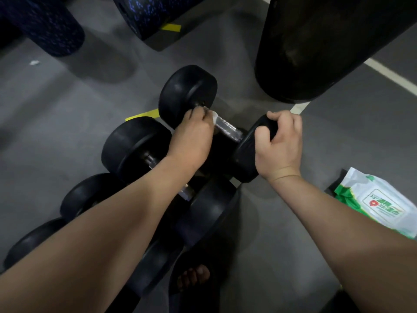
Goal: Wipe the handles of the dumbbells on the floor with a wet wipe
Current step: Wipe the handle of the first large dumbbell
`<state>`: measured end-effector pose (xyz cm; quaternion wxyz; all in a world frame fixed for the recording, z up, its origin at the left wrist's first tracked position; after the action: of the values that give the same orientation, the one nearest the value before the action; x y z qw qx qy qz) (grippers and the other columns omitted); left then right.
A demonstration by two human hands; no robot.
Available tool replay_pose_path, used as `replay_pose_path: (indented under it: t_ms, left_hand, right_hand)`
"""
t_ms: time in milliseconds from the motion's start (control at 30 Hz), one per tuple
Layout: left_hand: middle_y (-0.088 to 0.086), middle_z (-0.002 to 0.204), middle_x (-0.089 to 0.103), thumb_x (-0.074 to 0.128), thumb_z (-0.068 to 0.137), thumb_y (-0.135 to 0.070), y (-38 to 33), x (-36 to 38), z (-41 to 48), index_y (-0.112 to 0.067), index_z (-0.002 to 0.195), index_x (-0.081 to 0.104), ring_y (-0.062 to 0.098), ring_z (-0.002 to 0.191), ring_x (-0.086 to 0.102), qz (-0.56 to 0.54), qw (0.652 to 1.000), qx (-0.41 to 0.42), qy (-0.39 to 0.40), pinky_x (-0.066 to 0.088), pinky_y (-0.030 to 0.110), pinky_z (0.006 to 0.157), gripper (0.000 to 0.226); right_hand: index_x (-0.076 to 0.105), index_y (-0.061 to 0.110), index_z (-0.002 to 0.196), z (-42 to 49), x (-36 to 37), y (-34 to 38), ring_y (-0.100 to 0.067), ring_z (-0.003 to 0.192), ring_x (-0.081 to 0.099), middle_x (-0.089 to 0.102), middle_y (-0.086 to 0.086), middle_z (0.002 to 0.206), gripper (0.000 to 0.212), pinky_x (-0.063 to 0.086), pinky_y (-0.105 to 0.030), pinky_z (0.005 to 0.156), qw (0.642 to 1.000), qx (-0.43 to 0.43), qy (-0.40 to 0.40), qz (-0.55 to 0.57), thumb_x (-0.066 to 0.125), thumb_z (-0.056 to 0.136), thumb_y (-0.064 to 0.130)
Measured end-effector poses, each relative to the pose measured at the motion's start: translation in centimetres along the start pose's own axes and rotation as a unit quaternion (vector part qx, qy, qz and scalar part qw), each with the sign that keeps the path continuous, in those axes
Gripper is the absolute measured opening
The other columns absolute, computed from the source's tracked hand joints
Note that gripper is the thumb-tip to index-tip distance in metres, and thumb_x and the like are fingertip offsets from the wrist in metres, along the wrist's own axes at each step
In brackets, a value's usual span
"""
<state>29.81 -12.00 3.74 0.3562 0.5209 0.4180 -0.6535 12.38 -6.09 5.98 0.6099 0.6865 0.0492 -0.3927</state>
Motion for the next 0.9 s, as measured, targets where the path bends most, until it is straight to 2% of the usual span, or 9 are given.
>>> replay_pose_path:
  t_ms: [67, 167, 233, 333, 433, 567, 667, 800, 900]
  left_hand:
    - [0.019, 0.12, 0.057, 0.053, 0.09, 0.006, -0.2, 0.2, 0.2, -0.003, 0.126, 0.06, 0.034, 0.105, 0.057, -0.006, 1.0, -0.001, 0.002, 0.053, 0.039, 0.09, 0.038]
    - [0.017, 0.107, 0.061, 0.065, 0.086, 0.006, -0.7, 0.7, 0.4, -0.001, 0.112, 0.068, 0.034, 0.095, 0.06, -0.075, 0.996, 0.056, 0.012, 0.057, 0.041, 0.08, 0.027]
    - [0.014, 0.099, 0.062, 0.07, 0.085, 0.002, -1.1, 0.8, 0.5, -0.001, 0.109, 0.07, 0.033, 0.09, 0.062, -0.086, 0.991, 0.101, 0.022, 0.058, 0.038, 0.075, 0.024]
    - [0.014, 0.097, 0.061, 0.065, 0.085, 0.004, -0.9, 0.3, 1.2, -0.005, 0.103, 0.068, 0.034, 0.088, 0.06, -0.065, 0.995, 0.077, 0.014, 0.056, 0.04, 0.069, 0.021]
    - [0.017, 0.101, 0.06, 0.057, 0.084, 0.006, 0.1, 0.1, 2.0, -0.007, 0.101, 0.064, 0.036, 0.089, 0.059, -0.045, 0.999, 0.022, -0.007, 0.054, 0.041, 0.071, 0.022]
    - [0.017, 0.097, 0.06, 0.056, 0.085, 0.005, -0.5, 0.5, 1.8, -0.007, 0.096, 0.064, 0.038, 0.086, 0.059, -0.071, 0.997, 0.027, 0.004, 0.055, 0.041, 0.071, 0.017]
    - [0.016, 0.095, 0.061, 0.062, 0.088, 0.0, -1.3, 0.7, 1.2, -0.004, 0.101, 0.067, 0.037, 0.085, 0.059, -0.084, 0.995, 0.046, 0.001, 0.055, 0.042, 0.07, 0.014]
    - [0.016, 0.125, 0.058, 0.049, 0.098, -0.005, -2.8, 1.3, 0.5, -0.005, 0.131, 0.06, 0.035, 0.115, 0.052, -0.095, 0.986, 0.119, 0.07, 0.04, 0.039, 0.094, 0.035]
    - [0.017, 0.112, 0.063, 0.054, 0.101, -0.013, -2.9, 1.2, 0.8, -0.003, 0.12, 0.067, 0.036, 0.106, 0.058, -0.111, 0.984, 0.127, 0.054, 0.049, 0.038, 0.086, 0.026]
  right_hand:
    - [0.06, 0.016, 0.112, 0.5, -0.2, 0.0, -0.02, 0.111, 0.054, 0.047, 0.006, 0.116, 0.042, 0.044, -0.04, 0.102, 1.0, 0.018, 0.007, 0.004, 0.045, 0.08, 0.039]
    - [0.061, 0.017, 0.113, 1.3, -0.4, -0.2, -0.012, 0.107, 0.051, 0.047, 0.006, 0.117, 0.039, 0.039, -0.021, 0.091, 0.999, 0.039, 0.019, 0.01, 0.045, 0.083, 0.036]
    - [0.06, 0.018, 0.112, 1.8, -0.6, -0.3, -0.007, 0.104, 0.048, 0.047, 0.007, 0.116, 0.033, 0.033, -0.009, 0.081, 0.998, 0.054, 0.03, 0.014, 0.046, 0.087, 0.033]
    - [0.06, 0.021, 0.108, 2.2, -0.8, -0.4, -0.008, 0.104, 0.048, 0.048, 0.008, 0.113, 0.026, 0.029, -0.002, 0.078, 0.997, 0.069, 0.037, 0.021, 0.047, 0.089, 0.031]
    - [0.063, 0.017, 0.116, 2.3, -1.1, -0.2, -0.013, 0.113, 0.05, 0.054, 0.004, 0.118, 0.031, 0.037, -0.015, 0.089, 0.997, 0.051, 0.044, -0.028, 0.049, 0.092, 0.03]
    - [0.059, 0.005, 0.136, 2.1, -1.5, 0.4, -0.031, 0.125, 0.045, 0.057, -0.013, 0.129, 0.048, 0.037, -0.033, 0.104, 0.979, -0.039, 0.061, -0.189, 0.047, 0.099, 0.032]
    - [0.046, 0.001, 0.147, 1.7, -1.5, 0.3, -0.032, 0.131, 0.039, 0.049, -0.015, 0.139, 0.064, 0.034, -0.037, 0.111, 0.965, -0.057, 0.104, -0.234, 0.047, 0.1, 0.044]
    - [0.045, 0.005, 0.148, 2.2, -1.4, 0.3, -0.032, 0.132, 0.037, 0.046, -0.015, 0.141, 0.063, 0.032, -0.039, 0.111, 0.967, -0.037, 0.094, -0.234, 0.045, 0.101, 0.046]
    - [0.05, 0.007, 0.144, 3.0, -1.5, 0.2, -0.032, 0.13, 0.038, 0.048, -0.014, 0.138, 0.057, 0.032, -0.038, 0.111, 0.971, -0.015, 0.096, -0.218, 0.043, 0.101, 0.045]
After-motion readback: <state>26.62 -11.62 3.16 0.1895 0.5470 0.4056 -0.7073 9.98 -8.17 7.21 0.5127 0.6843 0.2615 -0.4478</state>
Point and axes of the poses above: each hand's wrist, its own z-axis towards the middle knuckle, its own x-axis out of the palm, y = z × x, the point moved 1 cm from there along z, towards the middle knuckle
